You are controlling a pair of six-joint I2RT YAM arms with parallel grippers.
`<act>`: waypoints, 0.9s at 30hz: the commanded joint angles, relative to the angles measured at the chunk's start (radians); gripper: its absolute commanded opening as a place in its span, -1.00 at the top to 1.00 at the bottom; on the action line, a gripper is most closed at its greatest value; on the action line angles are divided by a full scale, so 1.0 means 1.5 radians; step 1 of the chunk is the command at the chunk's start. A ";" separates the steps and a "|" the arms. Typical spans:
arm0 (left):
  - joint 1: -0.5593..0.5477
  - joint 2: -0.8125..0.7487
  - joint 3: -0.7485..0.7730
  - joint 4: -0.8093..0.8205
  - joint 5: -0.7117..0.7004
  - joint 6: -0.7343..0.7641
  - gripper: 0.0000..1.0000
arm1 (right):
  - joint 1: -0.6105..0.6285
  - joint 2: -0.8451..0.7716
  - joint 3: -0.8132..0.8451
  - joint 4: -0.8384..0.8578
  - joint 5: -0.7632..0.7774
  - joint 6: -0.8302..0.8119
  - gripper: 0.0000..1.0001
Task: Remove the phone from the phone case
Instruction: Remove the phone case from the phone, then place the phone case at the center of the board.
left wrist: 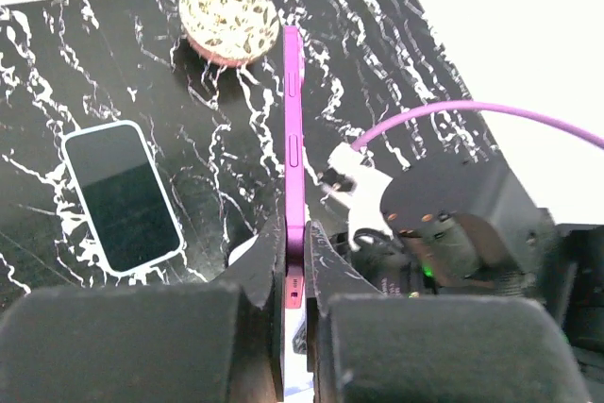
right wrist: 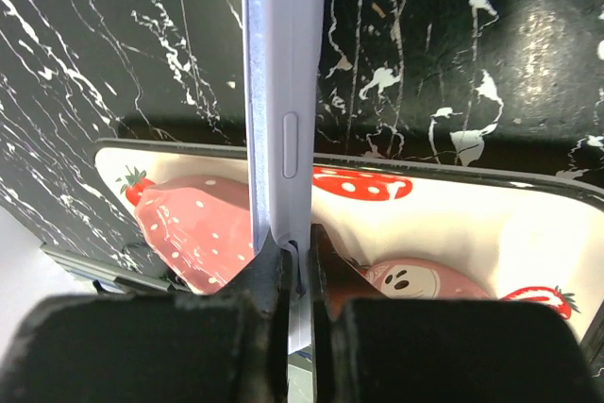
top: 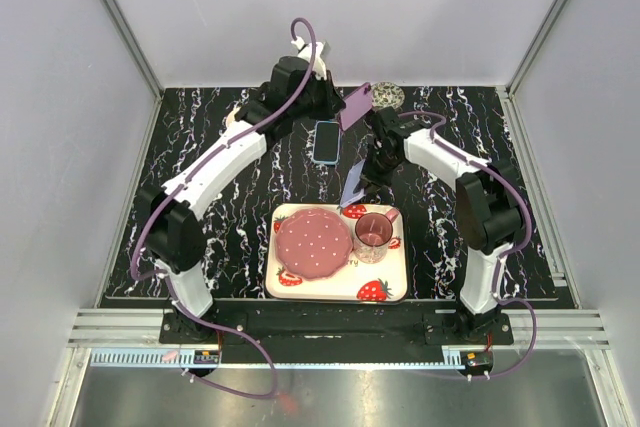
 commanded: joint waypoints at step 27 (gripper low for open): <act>0.348 -0.230 -0.324 0.219 0.253 -0.102 1.00 | -0.240 -0.184 -0.039 0.097 -0.045 -0.063 1.00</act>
